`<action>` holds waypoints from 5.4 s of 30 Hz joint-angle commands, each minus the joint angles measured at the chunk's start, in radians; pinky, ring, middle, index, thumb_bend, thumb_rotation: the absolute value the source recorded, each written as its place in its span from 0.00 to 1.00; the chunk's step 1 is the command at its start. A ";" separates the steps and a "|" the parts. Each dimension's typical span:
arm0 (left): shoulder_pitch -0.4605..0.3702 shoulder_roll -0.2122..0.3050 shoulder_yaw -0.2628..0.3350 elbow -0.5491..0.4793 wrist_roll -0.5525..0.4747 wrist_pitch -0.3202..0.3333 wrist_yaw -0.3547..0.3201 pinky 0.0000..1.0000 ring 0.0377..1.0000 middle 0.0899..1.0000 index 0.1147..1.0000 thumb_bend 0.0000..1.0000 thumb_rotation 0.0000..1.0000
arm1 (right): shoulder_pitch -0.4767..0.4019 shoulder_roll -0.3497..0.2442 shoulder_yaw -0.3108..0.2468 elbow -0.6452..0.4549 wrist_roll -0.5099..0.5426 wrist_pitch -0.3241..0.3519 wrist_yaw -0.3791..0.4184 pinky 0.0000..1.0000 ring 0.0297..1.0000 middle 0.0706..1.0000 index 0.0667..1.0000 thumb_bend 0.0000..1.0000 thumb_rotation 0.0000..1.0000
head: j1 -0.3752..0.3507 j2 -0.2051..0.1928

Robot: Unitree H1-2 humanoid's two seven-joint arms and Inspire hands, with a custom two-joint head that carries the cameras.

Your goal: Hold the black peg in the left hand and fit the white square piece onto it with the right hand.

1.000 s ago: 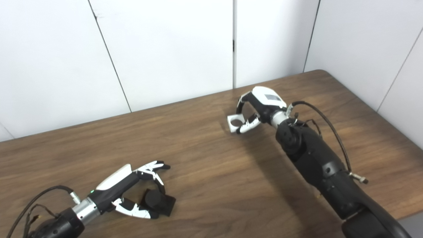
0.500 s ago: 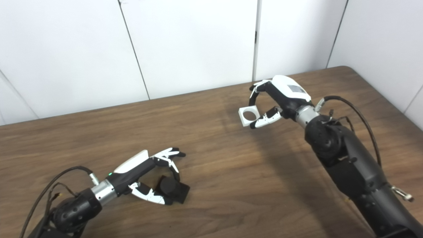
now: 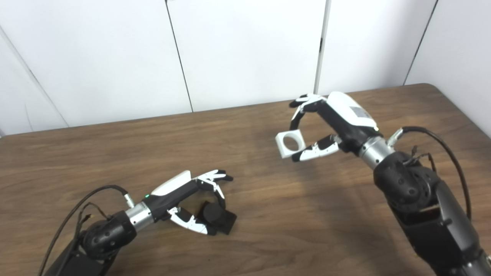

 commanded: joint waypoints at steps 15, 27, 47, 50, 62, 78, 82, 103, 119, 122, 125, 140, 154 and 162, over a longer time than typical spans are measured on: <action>0.012 -0.010 -0.041 0.024 0.060 0.074 -0.063 0.92 0.98 0.91 0.42 0.52 0.07 | 0.001 0.119 0.089 -0.205 -0.068 0.065 0.110 0.75 0.89 0.79 0.44 0.52 0.14 | 0.031 0.018; 0.014 -0.017 -0.041 0.022 0.058 0.083 -0.067 0.92 0.98 0.91 0.42 0.52 0.07 | 0.026 0.228 0.174 -0.213 -0.134 0.086 0.152 0.78 0.90 0.79 0.44 0.52 0.14 | 0.043 0.029; 0.024 -0.018 -0.051 -0.007 0.070 0.104 -0.066 0.94 0.98 0.91 0.42 0.52 0.08 | -0.002 0.278 0.234 -0.129 -0.183 0.059 0.180 0.83 0.89 0.80 0.44 0.52 0.14 | 0.069 0.041; 0.025 -0.017 -0.052 -0.014 0.067 0.115 -0.071 0.94 0.98 0.91 0.42 0.52 0.08 | -0.006 0.276 0.237 -0.115 -0.183 0.058 0.180 0.84 0.89 0.80 0.44 0.52 0.14 | 0.069 0.041; 0.021 -0.017 -0.052 -0.016 0.064 0.112 -0.069 0.94 0.99 0.91 0.42 0.52 0.08 | -0.022 0.264 0.230 -0.056 -0.166 0.046 0.169 0.84 0.89 0.80 0.44 0.52 0.14 | 0.074 0.045; 0.021 -0.018 -0.042 -0.017 0.055 0.106 -0.062 0.93 0.99 0.91 0.42 0.52 0.07 | -0.015 0.229 0.225 -0.055 -0.159 0.040 0.185 0.83 0.89 0.80 0.44 0.52 0.14 | 0.078 0.055; 0.020 -0.017 -0.042 -0.020 0.057 0.111 -0.063 0.93 0.98 0.91 0.42 0.52 0.07 | -0.010 0.223 0.228 -0.060 -0.161 0.042 0.190 0.83 0.89 0.80 0.44 0.52 0.14 | 0.078 0.059; 0.020 -0.022 -0.041 -0.033 0.058 0.133 -0.061 0.91 0.98 0.91 0.42 0.52 0.08 | 0.021 0.237 0.238 -0.035 -0.155 0.039 0.177 0.85 0.89 0.80 0.44 0.52 0.15 | 0.091 0.074; 0.024 -0.019 -0.039 -0.038 0.053 0.137 -0.065 0.91 0.98 0.91 0.42 0.52 0.07 | 0.031 0.238 0.243 -0.033 -0.194 0.068 0.187 0.78 0.90 0.94 0.89 0.89 0.25 | 0.089 0.078; 0.023 -0.018 -0.039 -0.035 0.052 0.131 -0.066 0.91 0.98 0.91 0.42 0.52 0.07 | 0.036 0.238 0.235 -0.026 -0.188 0.055 0.175 0.77 0.90 0.94 0.92 0.89 0.26 | 0.088 0.079; 0.023 -0.017 -0.040 -0.035 0.053 0.132 -0.066 0.91 0.98 0.91 0.42 0.52 0.07 | 0.034 0.240 0.231 -0.026 -0.189 0.059 0.174 0.77 0.90 0.94 0.92 0.89 0.26 | 0.088 0.078; 0.028 -0.011 -0.037 -0.046 0.053 0.144 -0.070 0.92 0.97 0.91 0.42 0.52 0.07 | 0.032 0.207 0.127 -0.048 -0.079 0.052 0.168 0.72 0.87 0.91 0.89 0.93 0.35 | 0.070 0.073; 0.033 0.004 -0.028 -0.034 0.040 0.128 -0.070 0.89 0.97 0.91 0.42 0.52 0.07 | 0.039 0.110 -0.145 -0.038 0.096 0.067 0.085 0.68 0.81 0.85 0.81 0.77 0.37 | 0.042 0.065; 0.035 0.008 -0.027 -0.019 0.040 0.110 -0.064 0.90 0.97 0.91 0.42 0.52 0.07 | 0.074 0.146 -0.177 -0.012 0.068 0.060 -0.021 0.68 0.81 0.84 0.81 0.68 0.35 | 0.016 0.045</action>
